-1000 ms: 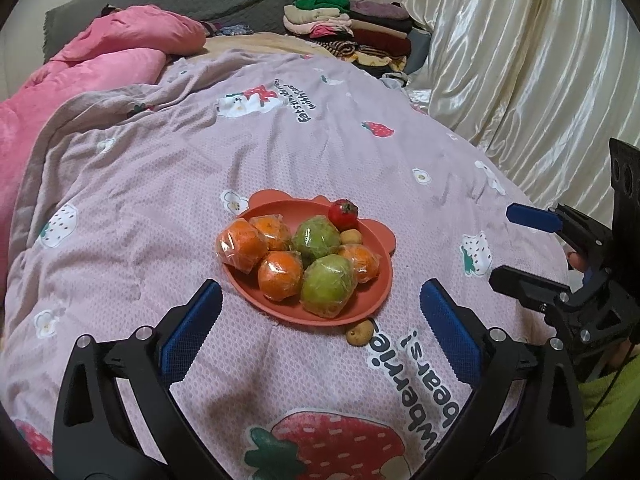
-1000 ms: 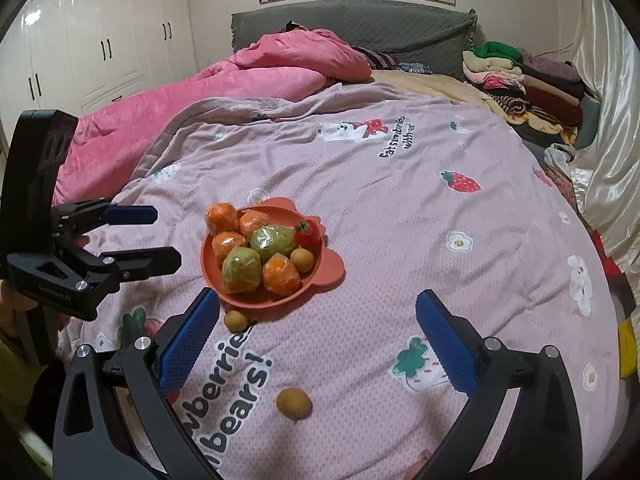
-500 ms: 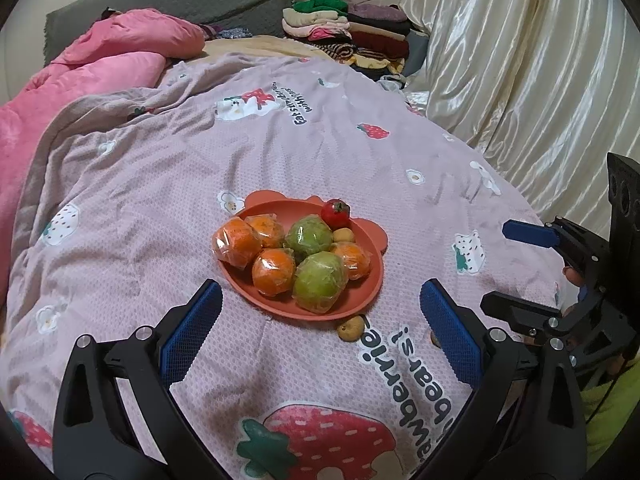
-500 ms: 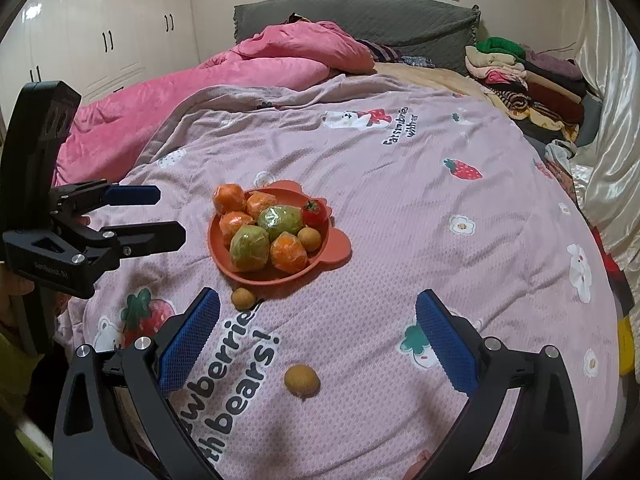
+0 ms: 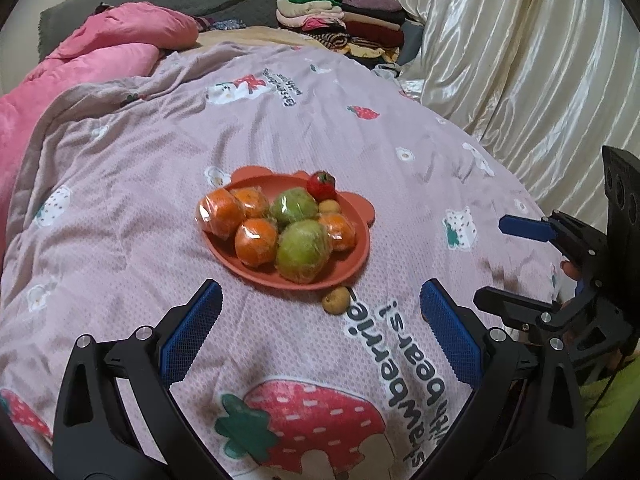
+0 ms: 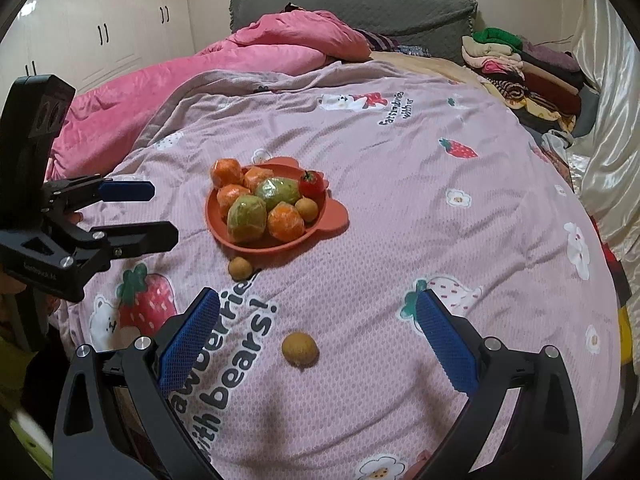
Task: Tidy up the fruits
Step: 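Withdraw both open tools from the plate toward the loose yellow fruits, then grasp a small yellow fruit with the left tool while the right tool grasps another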
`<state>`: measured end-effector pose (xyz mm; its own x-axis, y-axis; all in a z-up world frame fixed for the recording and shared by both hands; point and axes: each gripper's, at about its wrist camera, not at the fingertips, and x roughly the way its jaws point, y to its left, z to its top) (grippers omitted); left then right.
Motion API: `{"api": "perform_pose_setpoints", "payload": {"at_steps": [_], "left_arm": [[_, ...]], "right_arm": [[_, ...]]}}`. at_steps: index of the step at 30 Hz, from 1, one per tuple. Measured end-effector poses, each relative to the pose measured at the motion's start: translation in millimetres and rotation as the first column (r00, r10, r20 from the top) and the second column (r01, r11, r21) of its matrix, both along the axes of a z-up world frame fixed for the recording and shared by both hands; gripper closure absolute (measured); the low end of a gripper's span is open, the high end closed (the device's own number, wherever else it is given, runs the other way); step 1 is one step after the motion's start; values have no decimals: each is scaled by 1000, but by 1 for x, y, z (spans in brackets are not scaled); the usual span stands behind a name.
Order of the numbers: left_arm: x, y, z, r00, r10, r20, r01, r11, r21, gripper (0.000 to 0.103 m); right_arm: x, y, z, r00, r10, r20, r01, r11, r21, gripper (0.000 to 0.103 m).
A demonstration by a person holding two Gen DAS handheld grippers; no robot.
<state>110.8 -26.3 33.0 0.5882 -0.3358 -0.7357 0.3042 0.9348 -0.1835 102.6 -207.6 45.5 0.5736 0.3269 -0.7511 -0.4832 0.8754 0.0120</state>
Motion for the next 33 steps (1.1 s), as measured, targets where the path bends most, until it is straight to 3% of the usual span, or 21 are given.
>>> {"api": "perform_pose_setpoints", "payload": {"at_steps": [12, 28, 30, 32, 33], "left_arm": [[-8, -6, -13, 1000, -14, -28, 14, 1000, 12, 10], [-3, -13, -36, 996, -31, -78, 31, 1000, 4, 12], [-2, -13, -38, 996, -34, -82, 34, 999, 3, 16], [0, -14, -41, 995, -38, -89, 38, 999, -1, 20], [0, -15, -42, 995, -41, -92, 41, 999, -2, 22]], "right_arm": [[-9, -3, -3, 1000, 3, -7, -3, 1000, -6, 5], [-10, -2, -40, 997, 22, -75, -25, 999, -43, 6], [-12, 1, -45, 996, 39, -81, -43, 998, -50, 9], [-12, 5, -50, 994, 58, -90, -64, 996, -63, 34], [-11, 7, -52, 993, 64, -97, -71, 995, -65, 35]]}}
